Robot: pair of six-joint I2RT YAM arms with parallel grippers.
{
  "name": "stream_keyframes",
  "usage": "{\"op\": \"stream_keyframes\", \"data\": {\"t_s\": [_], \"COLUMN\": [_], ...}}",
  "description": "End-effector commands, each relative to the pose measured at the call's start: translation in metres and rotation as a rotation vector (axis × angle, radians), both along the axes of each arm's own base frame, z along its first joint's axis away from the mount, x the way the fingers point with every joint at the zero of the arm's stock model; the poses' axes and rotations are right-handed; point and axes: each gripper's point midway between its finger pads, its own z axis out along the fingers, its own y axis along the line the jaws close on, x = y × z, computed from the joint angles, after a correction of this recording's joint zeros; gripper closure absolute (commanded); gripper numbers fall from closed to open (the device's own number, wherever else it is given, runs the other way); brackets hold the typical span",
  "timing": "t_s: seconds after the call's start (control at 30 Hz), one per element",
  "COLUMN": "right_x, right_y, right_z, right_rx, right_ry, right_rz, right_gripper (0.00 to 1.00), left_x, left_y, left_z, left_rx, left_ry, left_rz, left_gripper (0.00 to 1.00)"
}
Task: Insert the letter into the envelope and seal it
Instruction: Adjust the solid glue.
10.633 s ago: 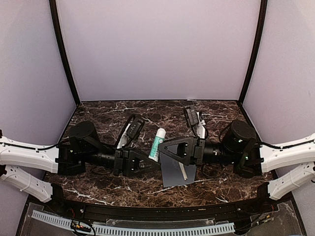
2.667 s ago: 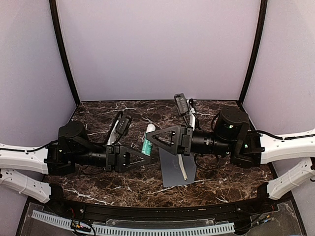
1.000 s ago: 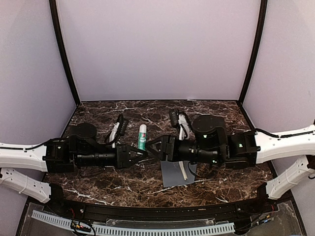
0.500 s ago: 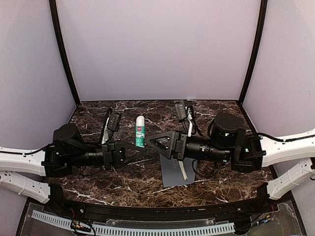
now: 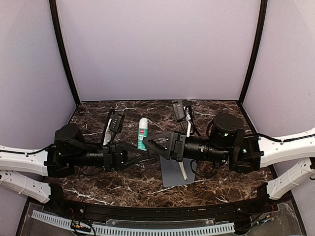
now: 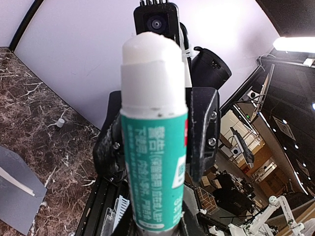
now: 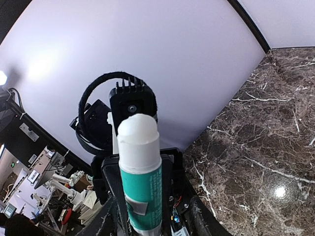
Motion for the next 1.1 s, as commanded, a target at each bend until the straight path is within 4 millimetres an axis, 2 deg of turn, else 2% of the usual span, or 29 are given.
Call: {"op": "stream_keyframes", "data": {"t_s": [0.0,0.4,0.73,1.07], "right_x": [-0.008,-0.014,-0.016,-0.011], "right_y": [0.007,0.015,0.02,0.017], "right_z": [0.017,0.021,0.017,0.011], "right_rx": [0.047,0.053,0.042,0.029], "right_ry": [-0.027,-0.048,-0.039,-0.025], "right_rz": [0.035,0.077,0.088,0.058], "right_gripper": [0.56,0.65,0.73,0.92], "left_x": [-0.003,0.0,-0.001,0.001], "left_y": [0.001,0.0,-0.003,-0.003], "left_z": [0.013,0.007,0.006,0.007], "left_rx": [-0.046,-0.028,-0.023,-0.024], "left_ry": [-0.032,-0.017,-0.012,-0.009], "left_rz": [-0.014,0.001,-0.013,-0.005], "left_gripper": [1.0,1.0,1.0,1.0]}}
